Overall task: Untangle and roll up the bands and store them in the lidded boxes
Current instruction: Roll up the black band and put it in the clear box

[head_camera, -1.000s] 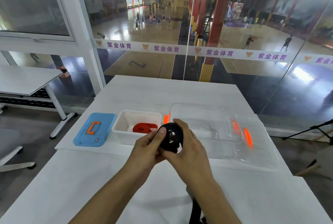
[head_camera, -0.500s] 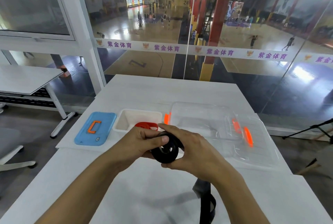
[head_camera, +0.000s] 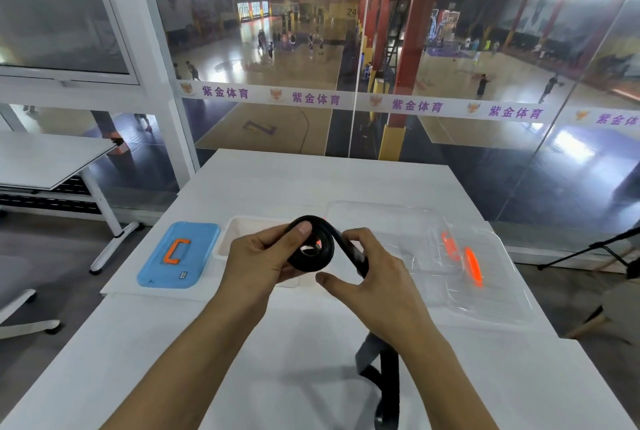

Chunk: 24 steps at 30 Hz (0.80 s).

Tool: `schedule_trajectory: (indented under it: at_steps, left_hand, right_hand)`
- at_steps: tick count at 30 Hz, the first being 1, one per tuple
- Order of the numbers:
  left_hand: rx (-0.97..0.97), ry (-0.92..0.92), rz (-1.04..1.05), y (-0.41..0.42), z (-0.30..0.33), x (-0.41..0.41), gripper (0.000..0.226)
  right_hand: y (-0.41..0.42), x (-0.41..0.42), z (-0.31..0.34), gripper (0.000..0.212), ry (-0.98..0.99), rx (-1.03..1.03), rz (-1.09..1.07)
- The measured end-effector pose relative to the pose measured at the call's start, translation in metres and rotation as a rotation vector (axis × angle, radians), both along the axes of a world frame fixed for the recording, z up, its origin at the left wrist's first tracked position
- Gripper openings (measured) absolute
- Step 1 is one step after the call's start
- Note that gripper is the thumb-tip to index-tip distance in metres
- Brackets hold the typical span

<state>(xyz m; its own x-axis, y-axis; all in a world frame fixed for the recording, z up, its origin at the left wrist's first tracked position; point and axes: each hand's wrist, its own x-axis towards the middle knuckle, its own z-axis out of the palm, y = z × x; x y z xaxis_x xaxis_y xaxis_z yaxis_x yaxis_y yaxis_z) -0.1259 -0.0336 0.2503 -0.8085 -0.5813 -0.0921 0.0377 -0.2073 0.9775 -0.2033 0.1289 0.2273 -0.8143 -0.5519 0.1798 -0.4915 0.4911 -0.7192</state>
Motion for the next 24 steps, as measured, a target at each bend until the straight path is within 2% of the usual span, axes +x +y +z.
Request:
schedule_trajectory:
  at_steps: [6,12,17,20,24]
  left_hand:
    - [0.021,0.084,0.112,0.016,0.009,-0.007,0.02]
    - [0.076,0.089,0.108,0.037,0.009,-0.008,0.024]
    - [0.022,0.0,-0.016,0.033,0.007,-0.003,0.021]
    - [0.0,-0.04,-0.141,0.022,0.007,0.005,0.024]
    - [-0.073,-0.048,-0.358,0.0,0.019,0.009,0.039]
  right_hand:
    - [-0.011,0.02,0.0,0.084,-0.057,-0.223,0.038]
    - [-0.024,0.033,-0.001,0.089,-0.073,-0.33,-0.039]
    - [-0.018,0.024,-0.001,0.074,-0.048,-0.336,-0.055]
    - [-0.006,0.011,0.003,0.078,-0.057,-0.26,0.064]
    - [0.009,-0.004,0.016,0.083,-0.058,-0.144,0.227]
